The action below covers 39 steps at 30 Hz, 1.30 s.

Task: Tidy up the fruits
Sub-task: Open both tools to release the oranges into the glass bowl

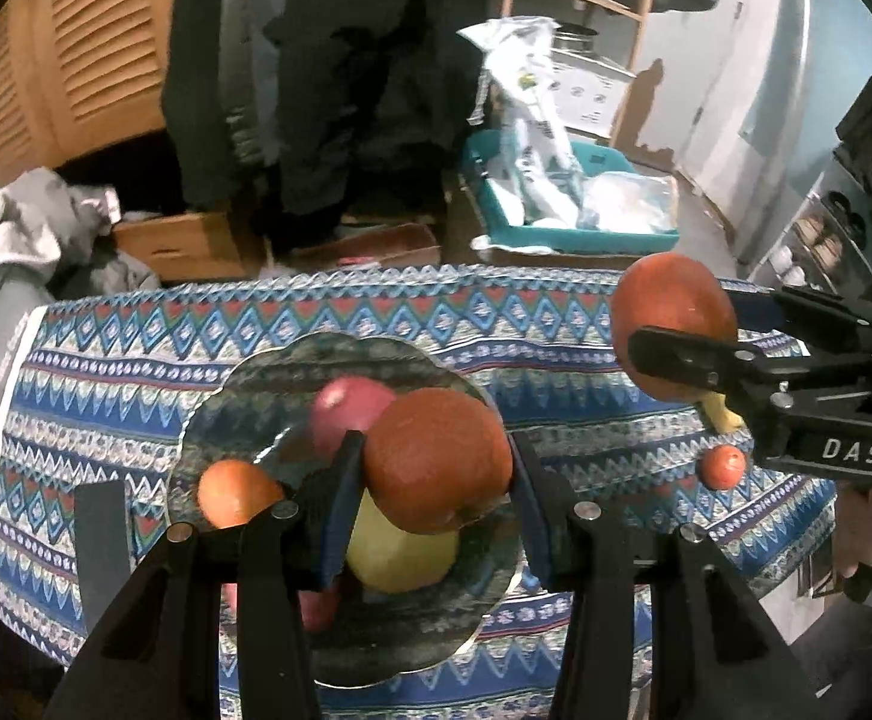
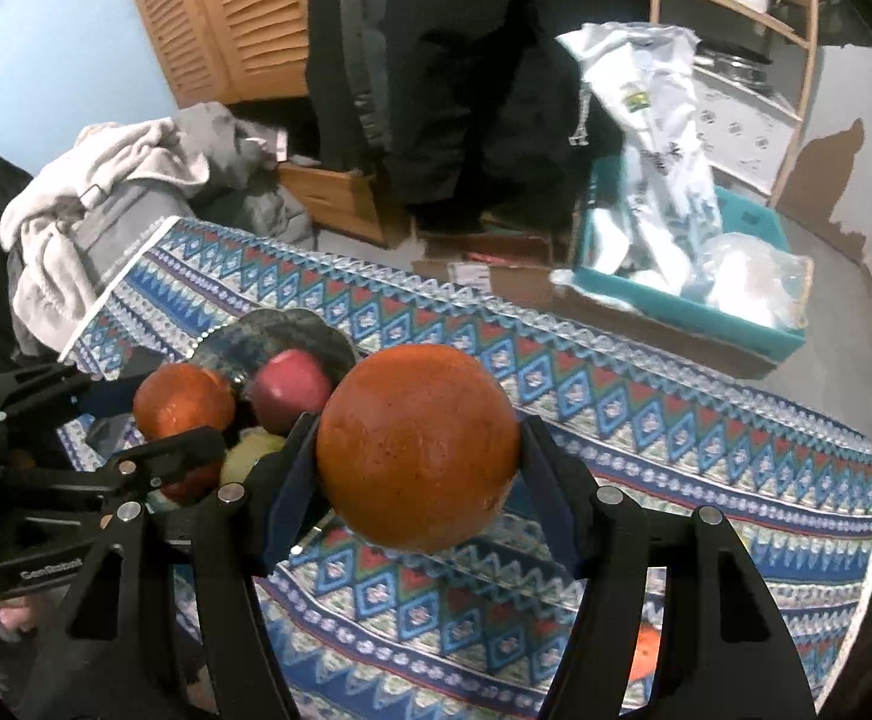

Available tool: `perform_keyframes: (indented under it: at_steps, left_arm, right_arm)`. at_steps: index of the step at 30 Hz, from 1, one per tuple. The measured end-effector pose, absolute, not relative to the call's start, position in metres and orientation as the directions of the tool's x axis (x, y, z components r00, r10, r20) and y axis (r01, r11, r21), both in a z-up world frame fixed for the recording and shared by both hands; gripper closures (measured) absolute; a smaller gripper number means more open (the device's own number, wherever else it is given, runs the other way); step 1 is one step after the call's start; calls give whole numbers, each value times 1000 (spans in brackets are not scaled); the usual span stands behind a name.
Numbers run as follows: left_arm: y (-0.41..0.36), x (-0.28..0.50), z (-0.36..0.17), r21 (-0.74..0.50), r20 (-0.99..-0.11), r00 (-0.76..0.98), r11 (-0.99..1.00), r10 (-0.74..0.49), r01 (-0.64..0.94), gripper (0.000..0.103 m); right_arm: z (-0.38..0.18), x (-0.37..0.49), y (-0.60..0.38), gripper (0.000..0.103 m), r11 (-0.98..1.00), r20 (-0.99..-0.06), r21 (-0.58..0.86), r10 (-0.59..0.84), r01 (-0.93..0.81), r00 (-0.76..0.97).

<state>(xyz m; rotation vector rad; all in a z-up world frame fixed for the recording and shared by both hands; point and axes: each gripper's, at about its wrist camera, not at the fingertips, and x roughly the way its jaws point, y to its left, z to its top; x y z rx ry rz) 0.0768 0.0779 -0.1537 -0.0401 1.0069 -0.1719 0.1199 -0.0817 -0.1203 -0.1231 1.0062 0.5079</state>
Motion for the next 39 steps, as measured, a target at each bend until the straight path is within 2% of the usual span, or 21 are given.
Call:
perform_keyframes:
  at_steps: [18, 33, 39]
  left_arm:
    - [131, 90, -206, -126, -894, 433, 992, -114, 1, 55]
    - [138, 93, -227, -112, -917, 386, 994, -97, -16, 55]
    - [140, 93, -226, -106, -921, 378, 994, -89, -25, 48]
  right_arm:
    - [-169, 136, -14, 37, 832, -878, 175, 374, -526, 298]
    - [-199, 144, 7, 37, 821, -900, 193, 366, -537, 236]
    - [-211, 145, 12, 36, 821, -917, 198, 348, -536, 196]
